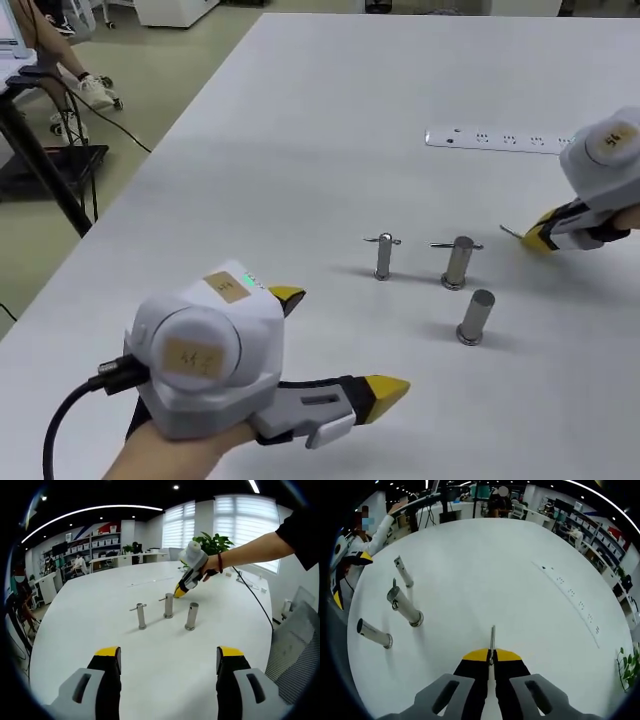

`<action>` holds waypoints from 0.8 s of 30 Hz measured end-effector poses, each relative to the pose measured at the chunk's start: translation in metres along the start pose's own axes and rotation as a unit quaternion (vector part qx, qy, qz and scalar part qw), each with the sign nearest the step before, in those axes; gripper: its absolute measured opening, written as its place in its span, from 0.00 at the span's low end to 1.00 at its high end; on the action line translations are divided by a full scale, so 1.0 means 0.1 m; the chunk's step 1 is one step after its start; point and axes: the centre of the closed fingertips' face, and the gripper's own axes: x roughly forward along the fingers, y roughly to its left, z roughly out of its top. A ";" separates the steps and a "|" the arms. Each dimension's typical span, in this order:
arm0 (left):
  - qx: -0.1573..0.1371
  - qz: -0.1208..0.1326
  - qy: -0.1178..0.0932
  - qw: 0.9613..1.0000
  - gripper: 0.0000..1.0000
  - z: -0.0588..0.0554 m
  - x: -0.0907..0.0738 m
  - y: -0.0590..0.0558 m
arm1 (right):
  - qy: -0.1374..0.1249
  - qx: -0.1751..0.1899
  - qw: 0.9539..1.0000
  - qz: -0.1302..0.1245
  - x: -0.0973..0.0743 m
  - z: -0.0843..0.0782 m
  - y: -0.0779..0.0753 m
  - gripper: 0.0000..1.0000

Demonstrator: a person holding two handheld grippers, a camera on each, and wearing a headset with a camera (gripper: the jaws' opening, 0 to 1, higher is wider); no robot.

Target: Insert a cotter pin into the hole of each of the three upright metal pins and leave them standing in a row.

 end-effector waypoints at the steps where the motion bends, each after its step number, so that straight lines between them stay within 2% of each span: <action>1: 0.000 0.000 0.001 1.000 0.76 0.00 0.00 0.00 | 0.001 -0.003 1.000 0.000 0.00 -0.01 -0.01 0.00; 6: -0.006 -0.003 0.002 1.000 0.75 -0.01 0.00 0.00 | 0.005 0.002 1.000 -0.008 0.00 -0.03 -0.04 0.00; 11: -0.011 -0.006 0.003 1.000 0.73 -0.01 0.00 -0.01 | -0.006 0.000 1.000 -0.015 -0.09 0.01 -0.02 0.00; 17: -0.011 -0.013 0.001 1.000 0.72 0.01 0.00 -0.04 | -0.018 -0.015 1.000 -0.018 -0.21 0.05 0.05 0.00; 18: -0.009 -0.015 0.001 1.000 0.72 0.01 0.00 -0.05 | -0.021 -0.016 0.999 -0.018 -0.18 0.03 0.04 0.00; 24: -0.007 -0.031 -0.005 0.999 0.69 0.09 0.02 -0.13 | -0.035 -0.010 0.999 -0.024 -0.29 0.06 0.12 0.00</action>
